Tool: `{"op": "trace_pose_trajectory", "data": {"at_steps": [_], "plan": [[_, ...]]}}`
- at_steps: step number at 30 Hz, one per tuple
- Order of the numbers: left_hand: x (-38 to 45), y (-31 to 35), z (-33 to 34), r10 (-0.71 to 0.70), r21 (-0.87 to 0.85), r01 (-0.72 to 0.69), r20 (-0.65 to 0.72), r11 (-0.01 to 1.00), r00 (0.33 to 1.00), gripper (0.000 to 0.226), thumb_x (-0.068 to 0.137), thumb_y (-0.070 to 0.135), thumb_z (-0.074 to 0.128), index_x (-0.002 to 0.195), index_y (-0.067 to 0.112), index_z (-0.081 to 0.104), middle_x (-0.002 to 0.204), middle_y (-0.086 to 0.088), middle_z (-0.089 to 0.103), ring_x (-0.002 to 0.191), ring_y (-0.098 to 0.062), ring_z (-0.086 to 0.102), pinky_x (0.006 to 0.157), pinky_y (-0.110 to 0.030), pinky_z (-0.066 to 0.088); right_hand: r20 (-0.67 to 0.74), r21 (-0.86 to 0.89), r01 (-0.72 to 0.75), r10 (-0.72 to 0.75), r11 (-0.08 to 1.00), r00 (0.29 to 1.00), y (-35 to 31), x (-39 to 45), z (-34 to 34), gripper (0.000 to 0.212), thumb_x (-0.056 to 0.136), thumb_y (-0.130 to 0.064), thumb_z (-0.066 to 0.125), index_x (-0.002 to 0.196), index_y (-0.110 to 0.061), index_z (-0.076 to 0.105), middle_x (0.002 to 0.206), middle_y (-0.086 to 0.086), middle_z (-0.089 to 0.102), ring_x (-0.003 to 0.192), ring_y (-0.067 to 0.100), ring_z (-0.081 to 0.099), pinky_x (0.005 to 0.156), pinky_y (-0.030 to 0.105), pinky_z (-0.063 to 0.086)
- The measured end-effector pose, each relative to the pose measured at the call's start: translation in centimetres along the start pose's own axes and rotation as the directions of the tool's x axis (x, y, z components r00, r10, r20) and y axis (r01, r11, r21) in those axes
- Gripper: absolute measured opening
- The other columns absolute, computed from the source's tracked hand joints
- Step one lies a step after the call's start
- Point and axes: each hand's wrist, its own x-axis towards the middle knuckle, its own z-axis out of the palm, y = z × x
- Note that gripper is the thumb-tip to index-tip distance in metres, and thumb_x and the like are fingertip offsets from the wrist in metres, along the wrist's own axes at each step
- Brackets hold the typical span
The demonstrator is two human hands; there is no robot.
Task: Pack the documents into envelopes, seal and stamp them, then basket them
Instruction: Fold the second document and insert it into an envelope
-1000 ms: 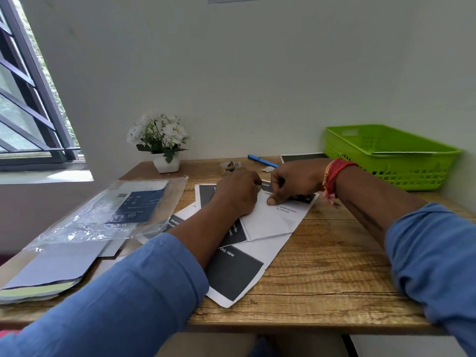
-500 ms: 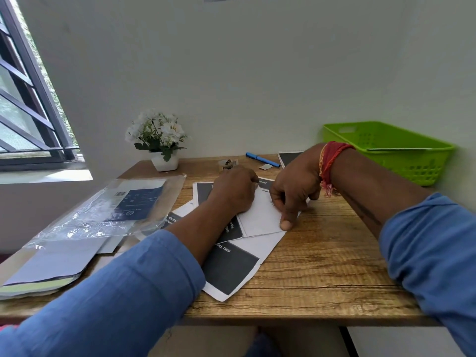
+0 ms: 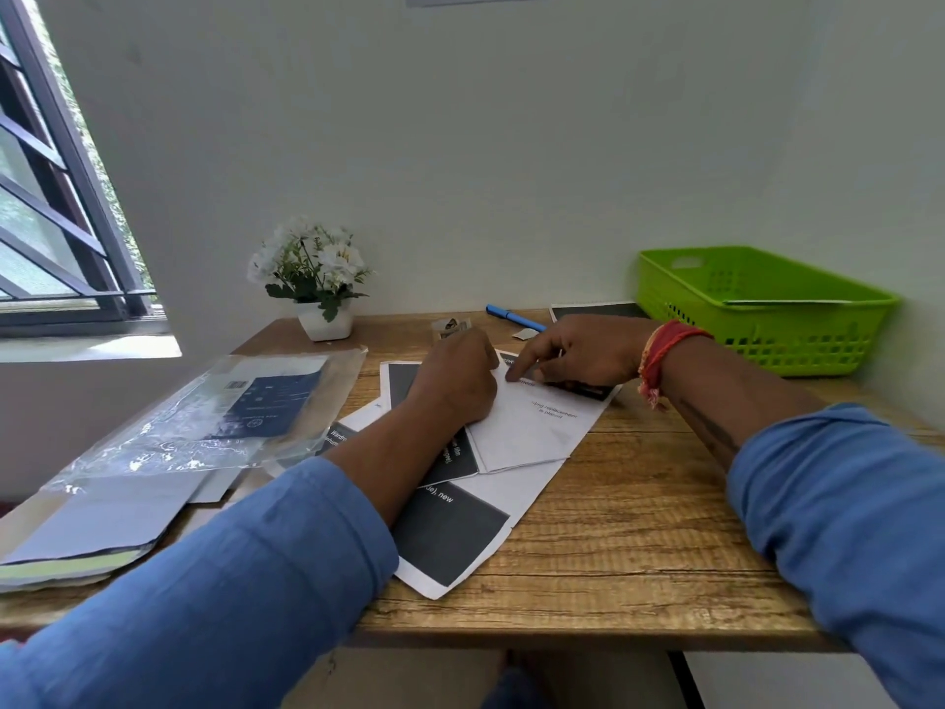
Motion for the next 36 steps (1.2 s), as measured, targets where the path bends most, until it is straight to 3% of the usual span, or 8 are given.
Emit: {"op": "trace_pose_trajectory", "data": {"at_steps": [4,7,9,17,22,26,31,36], "plan": [[-0.2,0.0,0.0,0.011,-0.023,-0.011,0.002,1.0,1.0,0.026,0.088,-0.003,0.054,0.106,0.013,0.063,0.116,-0.005,0.064,0.11,-0.024,0.058,0.094,-0.036,0.048,-0.079,-0.181,-0.042,0.028,0.983,0.996,-0.9,0.7,0.7,0.038,0.104,-0.019,0.043,0.127,-0.039,0.065,0.085,-0.021,0.053,0.066,-0.003,0.048,0.068,0.011,0.034],[-0.2,0.2,-0.1,-0.001,-0.027,0.002,0.004,1.0,1.0,0.026,0.087,-0.004,0.052,0.104,0.012,0.063,0.114,-0.006,0.064,0.107,-0.024,0.057,0.092,-0.036,0.048,-0.078,-0.306,-0.071,0.05,0.949,0.996,-1.4,1.8,1.4,0.043,0.104,-0.019,0.04,0.14,-0.039,0.055,0.13,-0.001,0.062,0.106,0.013,0.059,0.091,0.022,0.039],[-0.2,0.3,-0.2,-0.005,-0.026,0.005,0.009,1.0,1.0,0.026,0.088,-0.005,0.052,0.104,0.012,0.062,0.113,-0.006,0.063,0.105,-0.023,0.057,0.089,-0.035,0.047,-0.084,-0.342,-0.088,0.062,0.936,0.994,-1.5,2.6,1.6,0.046,0.103,-0.017,0.041,0.143,-0.037,0.052,0.141,0.003,0.057,0.12,0.022,0.057,0.098,0.027,0.041],[-0.4,0.6,-0.4,-0.015,-0.016,0.015,0.031,1.0,0.999,0.024,0.087,-0.001,0.051,0.106,0.01,0.062,0.116,-0.009,0.063,0.108,-0.028,0.056,0.093,-0.039,0.047,-0.191,-0.431,-0.12,0.039,0.895,0.981,-1.1,5.3,3.2,0.033,0.103,-0.027,0.042,0.128,-0.024,0.063,0.117,0.007,0.068,0.101,0.024,0.062,0.086,0.033,0.048],[-0.3,0.6,-0.4,-0.03,-0.05,0.032,0.03,0.998,0.999,0.026,0.088,0.0,0.05,0.109,0.01,0.061,0.116,-0.009,0.063,0.108,-0.028,0.057,0.09,-0.036,0.047,-0.296,-0.32,-0.124,0.025,0.939,0.955,-0.1,5.8,3.6,0.03,0.1,-0.037,0.05,0.122,-0.023,0.064,0.121,0.011,0.059,0.103,0.027,0.061,0.087,0.037,0.049],[-0.3,0.9,-0.4,-0.023,-0.111,0.026,0.03,0.993,0.999,0.028,0.087,-0.003,0.049,0.107,0.012,0.063,0.114,-0.004,0.062,0.106,-0.023,0.056,0.083,-0.027,0.039,-0.369,-0.243,-0.12,0.023,0.962,0.929,0.2,6.1,3.7,0.018,0.095,-0.028,0.055,0.104,-0.017,0.066,0.113,0.011,0.064,0.099,0.027,0.061,0.088,0.042,0.051],[-0.1,1.1,-0.3,-0.034,-0.136,0.029,-0.036,0.99,0.999,0.032,0.086,-0.003,0.05,0.107,0.015,0.067,0.106,0.002,0.055,0.112,-0.022,0.055,0.091,-0.025,0.039,-0.505,0.016,-0.115,0.108,0.993,0.856,0.1,5.8,3.3,0.015,0.092,-0.022,0.054,0.096,-0.011,0.063,0.093,0.008,0.067,0.084,0.024,0.059,0.074,0.036,0.048],[0.3,1.3,-0.1,-0.066,-0.121,0.065,-0.001,0.99,0.998,0.025,0.096,0.013,0.053,0.114,0.016,0.069,0.12,-0.001,0.066,0.111,-0.019,0.059,0.086,-0.024,0.039,-0.599,0.241,-0.087,0.219,0.967,0.77,0.5,5.6,2.6,0.018,0.096,-0.026,0.058,0.101,-0.013,0.068,0.106,0.003,0.069,0.091,0.019,0.06,0.072,0.026,0.04]]}}
